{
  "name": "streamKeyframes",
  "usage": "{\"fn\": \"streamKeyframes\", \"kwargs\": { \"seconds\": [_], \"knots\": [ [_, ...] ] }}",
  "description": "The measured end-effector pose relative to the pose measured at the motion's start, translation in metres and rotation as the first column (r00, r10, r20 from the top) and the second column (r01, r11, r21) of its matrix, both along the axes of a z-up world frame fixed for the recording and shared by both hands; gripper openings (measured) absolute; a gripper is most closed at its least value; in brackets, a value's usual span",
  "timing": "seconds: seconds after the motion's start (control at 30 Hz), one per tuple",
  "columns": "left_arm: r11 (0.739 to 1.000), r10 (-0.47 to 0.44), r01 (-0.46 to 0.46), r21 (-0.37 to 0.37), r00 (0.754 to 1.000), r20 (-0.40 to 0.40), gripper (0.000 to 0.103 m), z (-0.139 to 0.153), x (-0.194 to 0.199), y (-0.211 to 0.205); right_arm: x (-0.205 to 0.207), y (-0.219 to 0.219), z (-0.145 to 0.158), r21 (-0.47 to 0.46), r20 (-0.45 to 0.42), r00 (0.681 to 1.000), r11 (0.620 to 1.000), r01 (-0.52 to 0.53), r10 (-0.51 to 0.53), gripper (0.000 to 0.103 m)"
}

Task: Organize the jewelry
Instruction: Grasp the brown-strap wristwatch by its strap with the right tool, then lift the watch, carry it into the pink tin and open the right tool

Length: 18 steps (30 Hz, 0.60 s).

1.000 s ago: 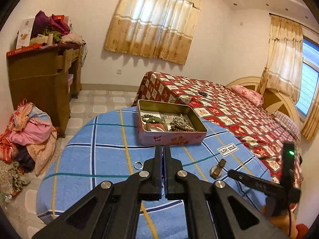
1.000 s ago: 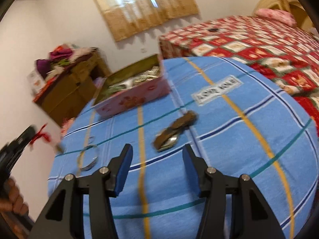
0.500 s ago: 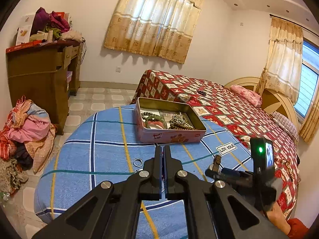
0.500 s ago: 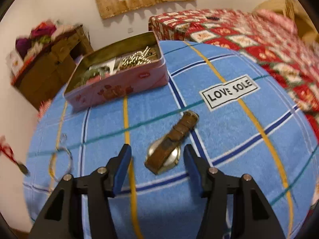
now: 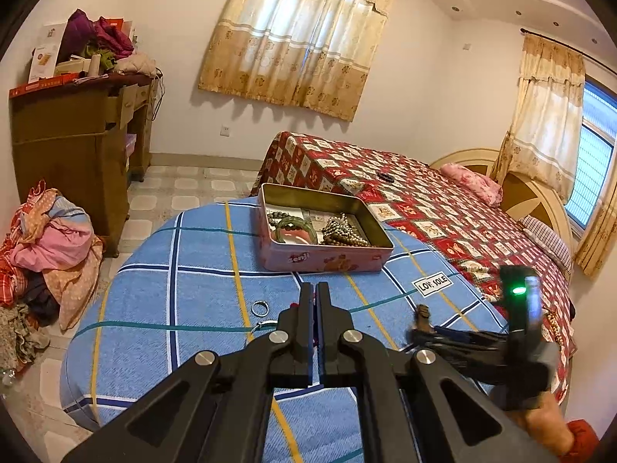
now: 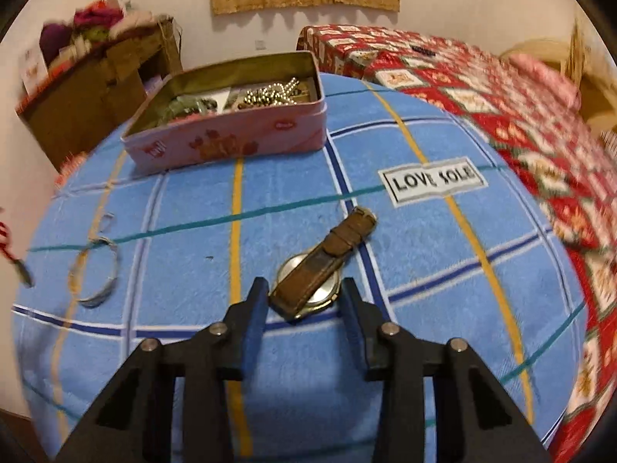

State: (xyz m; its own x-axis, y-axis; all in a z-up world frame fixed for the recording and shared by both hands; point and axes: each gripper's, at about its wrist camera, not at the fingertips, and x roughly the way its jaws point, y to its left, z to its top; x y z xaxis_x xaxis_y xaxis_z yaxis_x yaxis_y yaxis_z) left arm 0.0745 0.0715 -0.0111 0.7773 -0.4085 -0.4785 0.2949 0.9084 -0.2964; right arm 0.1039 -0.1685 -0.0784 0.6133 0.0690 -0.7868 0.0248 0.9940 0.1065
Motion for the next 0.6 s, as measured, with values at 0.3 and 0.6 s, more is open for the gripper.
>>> {"fn": "streamKeyframes", "kwargs": {
  "seconds": [0.3, 0.6],
  "knots": [
    [1.000, -0.020, 0.020, -0.007, 1.000, 0.004, 0.000, 0.002, -0.001, -0.007, -0.030, -0.013, 0.043, 0.038, 0.053, 0.997, 0.998, -0.050, 0.048, 0.035],
    [1.000, -0.013, 0.013, 0.001, 1.000, 0.000, 0.000, 0.001, 0.000, -0.007, 0.017, -0.018, 0.035, 0.094, 0.119, 0.990, 0.992, -0.087, 0.075, 0.018]
  ]
}}
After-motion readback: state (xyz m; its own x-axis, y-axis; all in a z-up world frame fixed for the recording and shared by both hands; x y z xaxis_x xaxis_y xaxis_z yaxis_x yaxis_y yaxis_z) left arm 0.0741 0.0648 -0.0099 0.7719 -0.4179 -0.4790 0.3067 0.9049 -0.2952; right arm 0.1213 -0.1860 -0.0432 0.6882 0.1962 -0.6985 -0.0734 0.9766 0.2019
